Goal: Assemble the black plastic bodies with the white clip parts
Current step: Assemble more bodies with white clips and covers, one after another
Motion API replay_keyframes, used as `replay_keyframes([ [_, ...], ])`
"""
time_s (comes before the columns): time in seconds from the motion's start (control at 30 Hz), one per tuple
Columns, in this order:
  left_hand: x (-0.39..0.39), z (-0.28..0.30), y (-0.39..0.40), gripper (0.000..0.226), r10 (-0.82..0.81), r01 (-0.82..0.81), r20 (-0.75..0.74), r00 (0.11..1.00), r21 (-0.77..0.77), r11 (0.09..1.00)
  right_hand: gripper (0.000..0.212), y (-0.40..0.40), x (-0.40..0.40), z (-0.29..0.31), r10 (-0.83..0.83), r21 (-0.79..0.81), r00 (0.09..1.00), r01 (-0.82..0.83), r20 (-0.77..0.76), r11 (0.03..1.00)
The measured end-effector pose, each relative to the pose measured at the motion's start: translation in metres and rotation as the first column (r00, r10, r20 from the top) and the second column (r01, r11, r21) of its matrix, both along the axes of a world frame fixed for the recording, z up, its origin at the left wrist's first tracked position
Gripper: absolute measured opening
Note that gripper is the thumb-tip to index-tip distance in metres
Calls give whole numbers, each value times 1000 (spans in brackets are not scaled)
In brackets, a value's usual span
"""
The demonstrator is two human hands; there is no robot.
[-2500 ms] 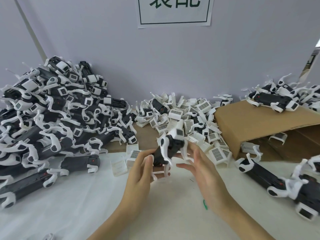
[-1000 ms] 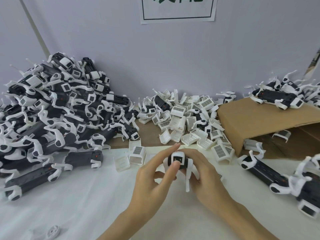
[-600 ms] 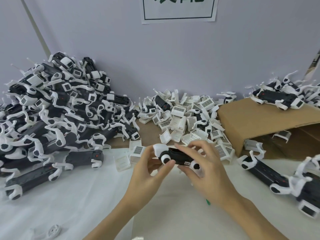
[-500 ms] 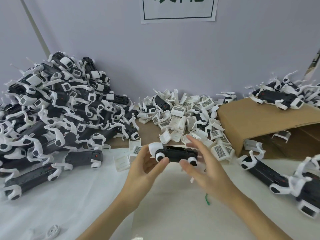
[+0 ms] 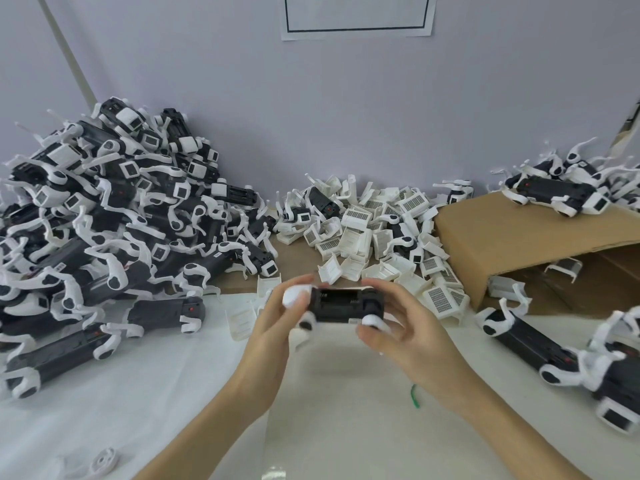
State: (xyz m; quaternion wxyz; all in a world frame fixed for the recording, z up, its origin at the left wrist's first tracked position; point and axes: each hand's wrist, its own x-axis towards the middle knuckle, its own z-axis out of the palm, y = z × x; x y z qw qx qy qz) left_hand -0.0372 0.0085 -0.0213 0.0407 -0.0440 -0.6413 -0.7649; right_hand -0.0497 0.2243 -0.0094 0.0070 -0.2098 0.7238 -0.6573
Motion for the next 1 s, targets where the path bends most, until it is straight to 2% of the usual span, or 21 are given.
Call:
replay_keyframes([
  [0.1,-1,2,-1,58,100,-114,69,993,245,963,67,-7,8,-10,46,184,973,-4,-226,983],
  [0.17,0,2,-6,69,157,-212,163,974,422,882,71,-17,15,-18,61,308,924,63,-378,949],
  [0.23,-1,-1,-12,74,201,-295,227,953,538,790,73,-25,20,-23,97,366,869,101,-485,925],
  [0.3,-2,1,-15,76,216,-327,252,943,592,737,73,-30,20,-24,150,406,827,101,-541,908],
  [0.37,-2,1,-16,76,217,-318,236,947,603,732,74,-32,19,-24,172,423,786,123,-593,898],
  [0.43,-3,0,-16,74,188,-253,171,967,612,749,79,-28,16,-26,147,422,800,142,-582,895],
  [0.5,-3,1,-15,71,167,-188,87,982,523,831,83,-21,12,-27,87,392,873,124,-481,912],
  [0.57,-2,2,-8,60,159,-144,-35,987,277,950,76,-15,7,-26,36,285,946,61,-323,956],
  [0.6,-1,0,-4,45,160,-147,-116,980,114,983,71,-13,5,-26,13,205,969,39,-246,978],
  [0.63,1,-2,-1,28,155,-166,-185,970,-43,985,66,-11,3,-26,-10,132,983,34,-182,991],
  [0.67,3,-5,2,20,155,-196,-228,961,-170,966,62,-10,2,-25,-28,84,991,39,-133,996],
  [0.7,5,-9,4,29,164,-231,-261,951,-254,939,58,-10,1,-25,-36,67,994,43,-100,997],
  [0.77,7,-14,5,42,198,-276,-266,944,-298,914,51,-10,0,-26,-23,69,997,28,-70,997],
  [0.87,5,-12,3,45,258,-348,-292,921,-320,881,47,-14,1,-29,1,60,999,2,-51,998],
  [1.0,4,-9,-1,45,202,-317,-330,922,-347,882,53,-11,0,-28,37,57,996,-33,-75,998],
])
